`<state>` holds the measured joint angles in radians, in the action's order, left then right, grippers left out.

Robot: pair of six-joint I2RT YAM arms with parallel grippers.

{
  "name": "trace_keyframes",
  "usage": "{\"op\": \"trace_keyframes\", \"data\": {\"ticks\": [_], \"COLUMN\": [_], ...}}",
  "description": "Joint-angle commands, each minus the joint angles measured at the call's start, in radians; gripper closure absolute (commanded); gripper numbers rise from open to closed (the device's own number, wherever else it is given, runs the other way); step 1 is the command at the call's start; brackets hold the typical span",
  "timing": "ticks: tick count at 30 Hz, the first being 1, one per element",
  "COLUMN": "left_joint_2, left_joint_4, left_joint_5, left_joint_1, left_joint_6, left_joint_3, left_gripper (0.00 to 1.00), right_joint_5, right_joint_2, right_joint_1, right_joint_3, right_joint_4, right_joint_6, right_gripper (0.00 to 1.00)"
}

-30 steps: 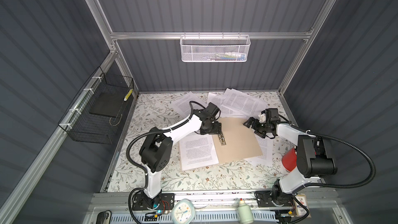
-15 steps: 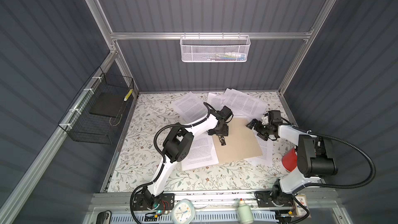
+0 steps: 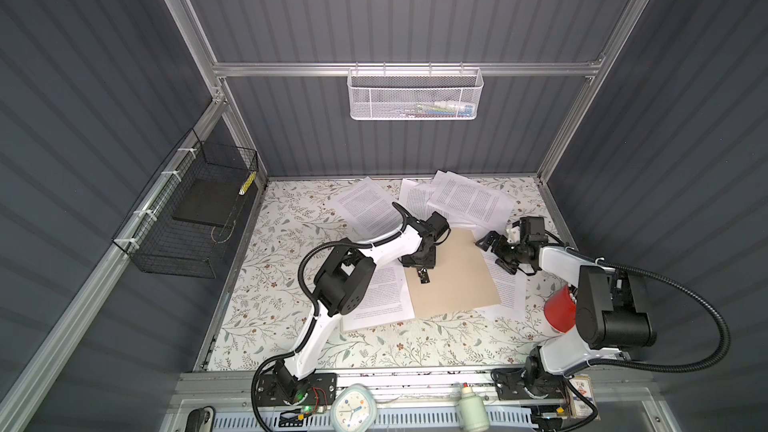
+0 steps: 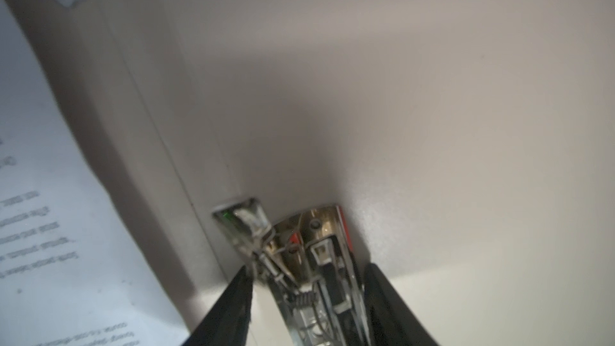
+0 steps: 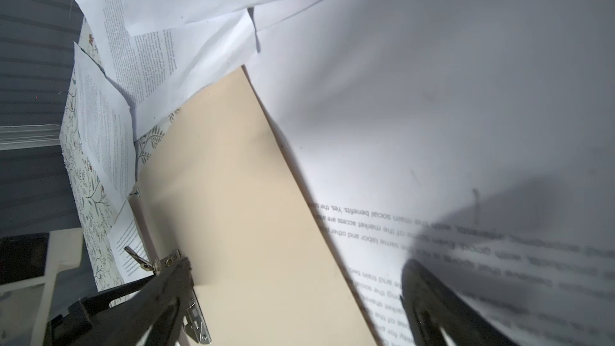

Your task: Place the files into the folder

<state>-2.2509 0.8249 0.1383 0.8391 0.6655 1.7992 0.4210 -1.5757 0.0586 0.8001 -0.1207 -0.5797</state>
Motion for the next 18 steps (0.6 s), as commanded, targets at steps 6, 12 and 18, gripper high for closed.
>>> {"op": "trace_keyframes", "data": {"ticks": [6, 12, 18], "left_joint_2": [0.141, 0.293, 0.392], "left_joint_4": [0.010, -0.044, -0.055], "left_joint_5": [0.022, 0.001, -0.010], "left_joint_1": [-0.032, -0.128, -0.214], "left_joint_6": [-0.028, -0.058, -0.133], "left_joint_3": [-0.240, -0.476, -0.583], "left_gripper": [0.48, 0.49, 0.48], "right_joint_5": [-0.114, -0.160, -0.146], "right_joint_2": [0.081, 0.080, 0.068], "right_joint_1": [0.024, 0.040, 0.045], "right_joint_3": [-0.012, -0.034, -0.069], "right_joint_4": [-0.077, -0.105, -0.090], "right_joint_6": [0.002, -0.017, -0.056], "right_gripper": [0.01, 0.01, 0.01]}}
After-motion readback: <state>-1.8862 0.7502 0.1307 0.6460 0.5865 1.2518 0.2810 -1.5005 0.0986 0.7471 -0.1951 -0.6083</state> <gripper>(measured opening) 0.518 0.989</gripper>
